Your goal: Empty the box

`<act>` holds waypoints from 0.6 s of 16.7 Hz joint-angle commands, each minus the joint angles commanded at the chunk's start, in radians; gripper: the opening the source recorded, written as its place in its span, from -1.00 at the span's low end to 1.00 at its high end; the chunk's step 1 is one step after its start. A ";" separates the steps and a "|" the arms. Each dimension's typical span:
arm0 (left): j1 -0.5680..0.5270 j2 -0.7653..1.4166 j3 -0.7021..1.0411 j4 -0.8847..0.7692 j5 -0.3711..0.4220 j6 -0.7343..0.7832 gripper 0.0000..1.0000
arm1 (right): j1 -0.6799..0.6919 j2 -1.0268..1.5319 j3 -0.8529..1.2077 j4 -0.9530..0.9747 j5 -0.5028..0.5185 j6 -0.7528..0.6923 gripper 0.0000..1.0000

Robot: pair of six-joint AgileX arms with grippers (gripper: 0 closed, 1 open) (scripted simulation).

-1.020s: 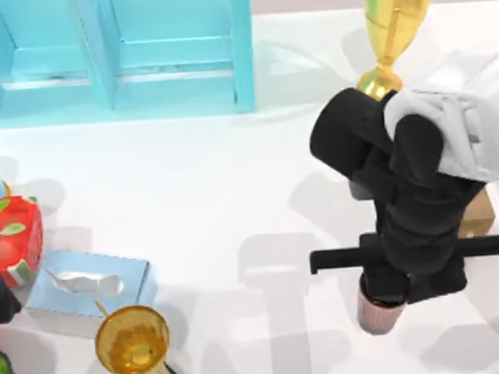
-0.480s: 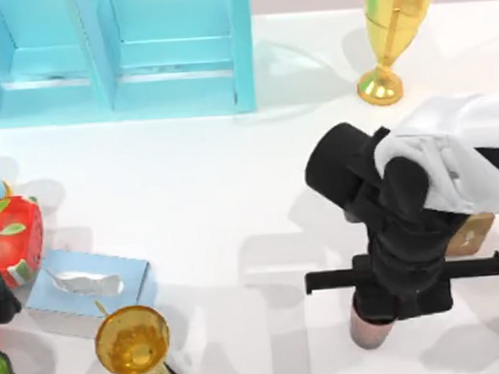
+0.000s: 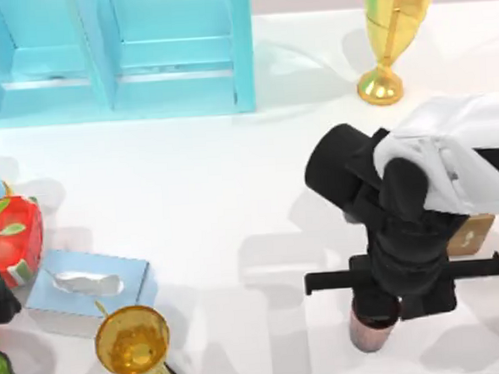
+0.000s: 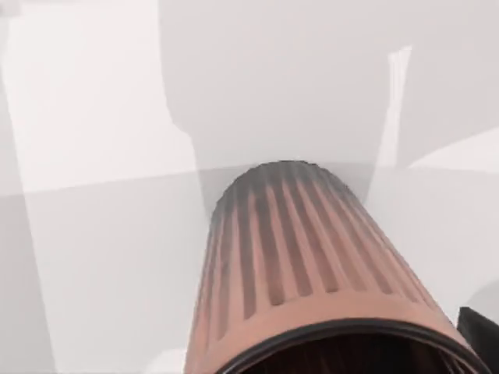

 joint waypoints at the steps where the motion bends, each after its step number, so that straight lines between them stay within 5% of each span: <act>1: 0.000 0.000 0.000 0.000 0.000 0.000 1.00 | 0.000 0.000 0.000 0.000 0.000 0.000 0.06; 7: 0.000 0.000 0.000 0.000 0.000 0.000 1.00 | 0.000 0.000 0.000 0.000 0.000 0.000 0.96; 10: 0.000 0.000 0.000 0.000 0.000 0.000 1.00 | 0.000 0.000 0.000 0.000 0.000 0.000 1.00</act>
